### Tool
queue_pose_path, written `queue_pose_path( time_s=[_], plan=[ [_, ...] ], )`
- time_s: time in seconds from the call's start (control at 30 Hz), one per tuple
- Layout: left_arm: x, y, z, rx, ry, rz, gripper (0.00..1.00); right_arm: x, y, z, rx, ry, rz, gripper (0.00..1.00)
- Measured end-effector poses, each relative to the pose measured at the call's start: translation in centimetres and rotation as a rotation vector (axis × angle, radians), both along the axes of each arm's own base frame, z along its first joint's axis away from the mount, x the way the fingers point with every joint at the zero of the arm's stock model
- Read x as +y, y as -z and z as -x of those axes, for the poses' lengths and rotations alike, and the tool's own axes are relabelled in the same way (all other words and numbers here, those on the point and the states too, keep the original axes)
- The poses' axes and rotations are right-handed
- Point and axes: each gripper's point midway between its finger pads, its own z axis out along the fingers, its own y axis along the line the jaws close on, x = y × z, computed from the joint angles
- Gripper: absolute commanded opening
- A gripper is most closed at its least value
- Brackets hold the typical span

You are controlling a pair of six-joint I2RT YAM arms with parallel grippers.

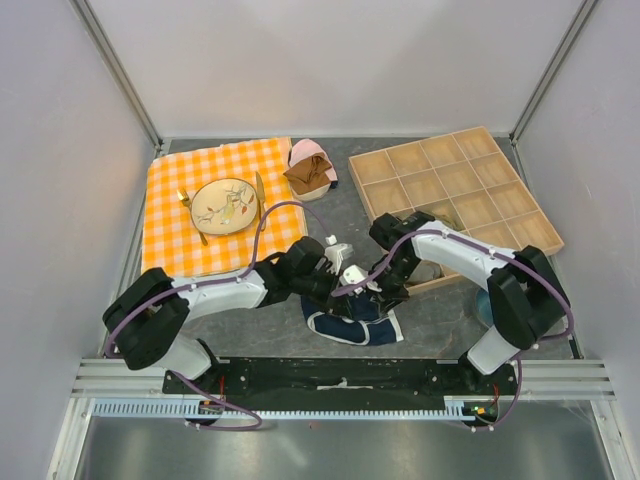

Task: Roll the underwear
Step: Fold the underwear at the center of the board.

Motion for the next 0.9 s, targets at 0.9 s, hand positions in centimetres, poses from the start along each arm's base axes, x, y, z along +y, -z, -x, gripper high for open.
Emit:
queue_pose_path(
  time_s=[0.9],
  plan=[
    [-1.9,2.6,5.4,0.083,0.058,0.007,0.06,-2.2,2.5,5.5,-0.001,-0.099,0.138,0.16]
  ],
)
